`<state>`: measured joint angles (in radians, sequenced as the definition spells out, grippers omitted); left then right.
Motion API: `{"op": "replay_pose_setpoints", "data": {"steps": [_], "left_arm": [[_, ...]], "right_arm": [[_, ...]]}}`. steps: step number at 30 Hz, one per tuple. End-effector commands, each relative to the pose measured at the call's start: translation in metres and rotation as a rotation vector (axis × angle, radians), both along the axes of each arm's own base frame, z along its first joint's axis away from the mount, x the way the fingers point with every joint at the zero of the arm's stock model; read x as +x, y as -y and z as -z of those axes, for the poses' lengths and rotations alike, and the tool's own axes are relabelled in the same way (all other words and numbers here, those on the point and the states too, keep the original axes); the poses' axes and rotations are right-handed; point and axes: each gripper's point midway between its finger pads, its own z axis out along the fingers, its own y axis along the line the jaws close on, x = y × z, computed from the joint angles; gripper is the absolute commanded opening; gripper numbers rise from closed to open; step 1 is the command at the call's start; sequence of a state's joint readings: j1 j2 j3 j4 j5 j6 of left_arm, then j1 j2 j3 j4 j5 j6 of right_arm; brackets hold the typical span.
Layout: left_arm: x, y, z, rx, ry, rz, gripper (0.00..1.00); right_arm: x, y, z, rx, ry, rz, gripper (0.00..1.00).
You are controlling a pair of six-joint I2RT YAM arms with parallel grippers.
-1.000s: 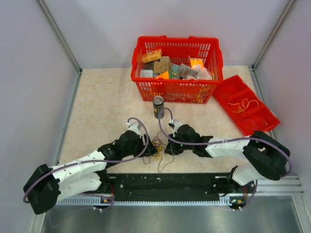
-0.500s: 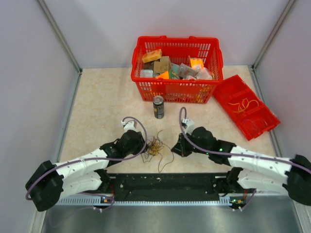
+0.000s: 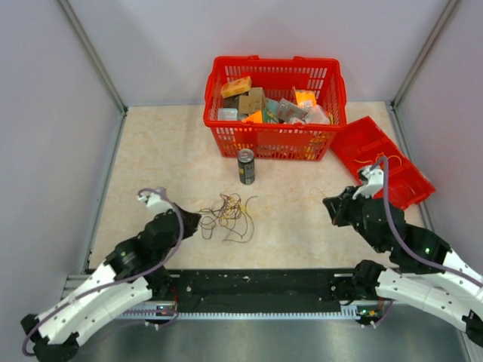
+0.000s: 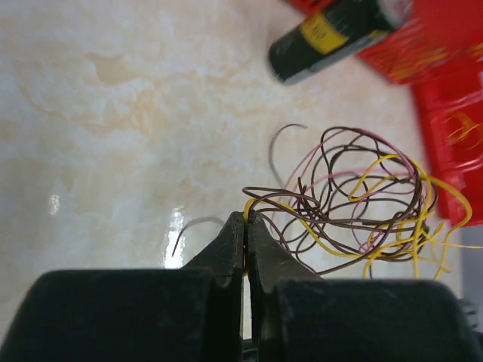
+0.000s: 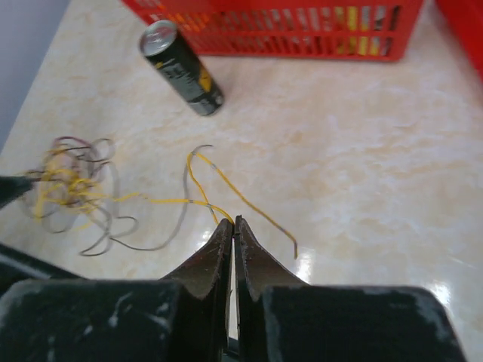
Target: Untangle the cables
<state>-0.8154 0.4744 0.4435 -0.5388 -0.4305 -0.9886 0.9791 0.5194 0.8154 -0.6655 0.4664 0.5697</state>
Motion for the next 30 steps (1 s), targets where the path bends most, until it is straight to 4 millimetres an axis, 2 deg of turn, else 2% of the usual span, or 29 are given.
{"op": "replay_pose_setpoints", "data": {"steps": [1, 3, 6, 10, 16, 21, 25, 27, 30], "left_arm": [[-0.014, -0.066, -0.046, -0.007, 0.104, -0.203, 0.00], [-0.022, -0.084, -0.076, -0.052, 0.188, -0.234, 0.00], [-0.032, -0.105, -0.113, -0.090, 0.286, -0.249, 0.00], [-0.046, -0.128, -0.134, -0.096, 0.302, -0.291, 0.00], [-0.059, -0.147, -0.163, -0.096, 0.358, -0.298, 0.00], [-0.077, -0.185, -0.199, -0.082, 0.453, -0.352, 0.00], [-0.082, -0.185, -0.212, -0.094, 0.465, -0.320, 0.00], [-0.080, -0.179, -0.210, -0.091, 0.457, -0.299, 0.00], [-0.068, -0.156, -0.195, -0.061, 0.418, -0.248, 0.00]], "right_arm": [[0.009, 0.074, 0.006, -0.106, 0.012, 0.337, 0.00], [0.009, 0.087, 0.009, -0.114, 0.013, 0.397, 0.00], [0.010, 0.095, 0.018, -0.132, -0.004, 0.447, 0.00], [0.009, 0.121, 0.019, -0.161, -0.051, 0.600, 0.00], [0.010, 0.124, 0.025, -0.154, -0.078, 0.631, 0.00], [0.009, 0.125, 0.025, -0.143, -0.087, 0.638, 0.00], [0.009, 0.127, 0.024, -0.144, -0.079, 0.646, 0.00], [0.009, 0.126, 0.018, -0.108, -0.071, 0.641, 0.00], [0.007, 0.120, 0.001, -0.026, -0.030, 0.584, 0.00]]}}
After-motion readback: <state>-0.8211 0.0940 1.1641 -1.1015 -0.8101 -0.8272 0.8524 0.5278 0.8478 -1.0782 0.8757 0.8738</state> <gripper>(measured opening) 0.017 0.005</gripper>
